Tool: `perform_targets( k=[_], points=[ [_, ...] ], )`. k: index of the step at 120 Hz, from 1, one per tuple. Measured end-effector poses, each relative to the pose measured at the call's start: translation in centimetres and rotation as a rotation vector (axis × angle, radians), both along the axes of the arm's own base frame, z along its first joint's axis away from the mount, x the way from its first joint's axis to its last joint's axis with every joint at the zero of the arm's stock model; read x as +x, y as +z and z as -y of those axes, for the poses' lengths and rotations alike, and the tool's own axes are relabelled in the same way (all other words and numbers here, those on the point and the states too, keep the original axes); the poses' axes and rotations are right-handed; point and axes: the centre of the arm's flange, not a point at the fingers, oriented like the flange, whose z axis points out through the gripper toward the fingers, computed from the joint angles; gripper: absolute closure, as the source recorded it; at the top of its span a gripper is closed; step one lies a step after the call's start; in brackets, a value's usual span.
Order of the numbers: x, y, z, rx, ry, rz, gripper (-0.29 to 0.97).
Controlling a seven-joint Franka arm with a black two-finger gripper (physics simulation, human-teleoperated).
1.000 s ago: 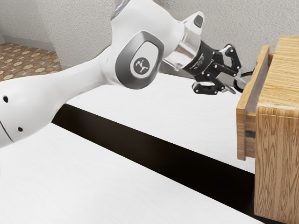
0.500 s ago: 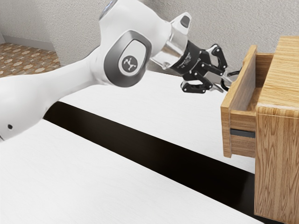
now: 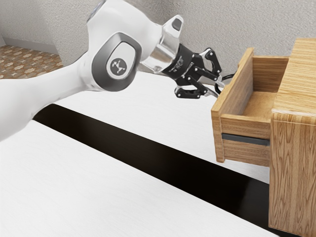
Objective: Pull the drawer handle with one arm to open the drawer
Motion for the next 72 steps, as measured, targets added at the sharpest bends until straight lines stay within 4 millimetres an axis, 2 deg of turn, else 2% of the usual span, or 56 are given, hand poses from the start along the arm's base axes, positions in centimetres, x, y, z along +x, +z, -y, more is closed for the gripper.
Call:
perform_targets(
  k=[23, 72],
  points=[
    [-0.7, 0.1, -1.5, -0.006, 0.010, -0.006, 0.60],
    [-1.9, 0.0, -3.3, -0.011, 0.024, -0.018, 0.63]
  ],
)
